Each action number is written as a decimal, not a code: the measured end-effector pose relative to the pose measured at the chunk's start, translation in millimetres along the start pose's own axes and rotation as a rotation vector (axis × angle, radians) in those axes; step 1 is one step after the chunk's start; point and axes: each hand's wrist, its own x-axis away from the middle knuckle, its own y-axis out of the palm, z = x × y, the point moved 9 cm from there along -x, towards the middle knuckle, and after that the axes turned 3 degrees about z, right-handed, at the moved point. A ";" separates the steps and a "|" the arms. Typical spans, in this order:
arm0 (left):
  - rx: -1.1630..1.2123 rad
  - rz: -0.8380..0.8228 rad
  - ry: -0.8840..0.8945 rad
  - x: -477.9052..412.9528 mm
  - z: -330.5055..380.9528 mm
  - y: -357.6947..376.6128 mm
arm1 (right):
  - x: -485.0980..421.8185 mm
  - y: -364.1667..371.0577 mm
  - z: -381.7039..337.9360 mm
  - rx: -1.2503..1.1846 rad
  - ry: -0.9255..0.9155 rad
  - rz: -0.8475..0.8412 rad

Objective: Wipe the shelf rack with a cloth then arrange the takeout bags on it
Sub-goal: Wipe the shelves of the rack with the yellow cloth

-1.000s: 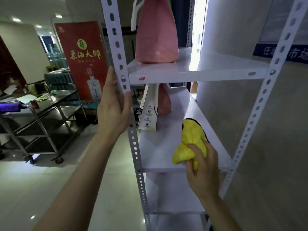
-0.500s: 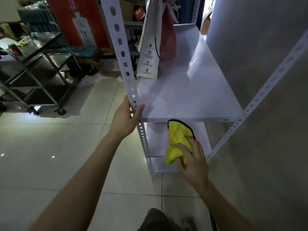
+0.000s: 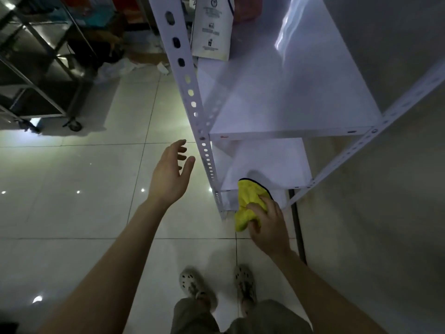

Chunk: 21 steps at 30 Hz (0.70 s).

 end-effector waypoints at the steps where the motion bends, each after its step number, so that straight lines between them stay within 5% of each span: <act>1: -0.011 -0.020 -0.005 2.6 -7.4 2.9 | 2.3 6.1 -0.1 0.008 0.008 -0.012; 13: 0.004 -0.208 0.067 35.8 -74.8 27.9 | 5.3 27.5 -27.4 0.038 0.169 0.111; 21: 0.081 -0.156 0.142 5.5 -32.0 -15.8 | -2.2 -131.4 -137.1 -0.005 -0.082 0.734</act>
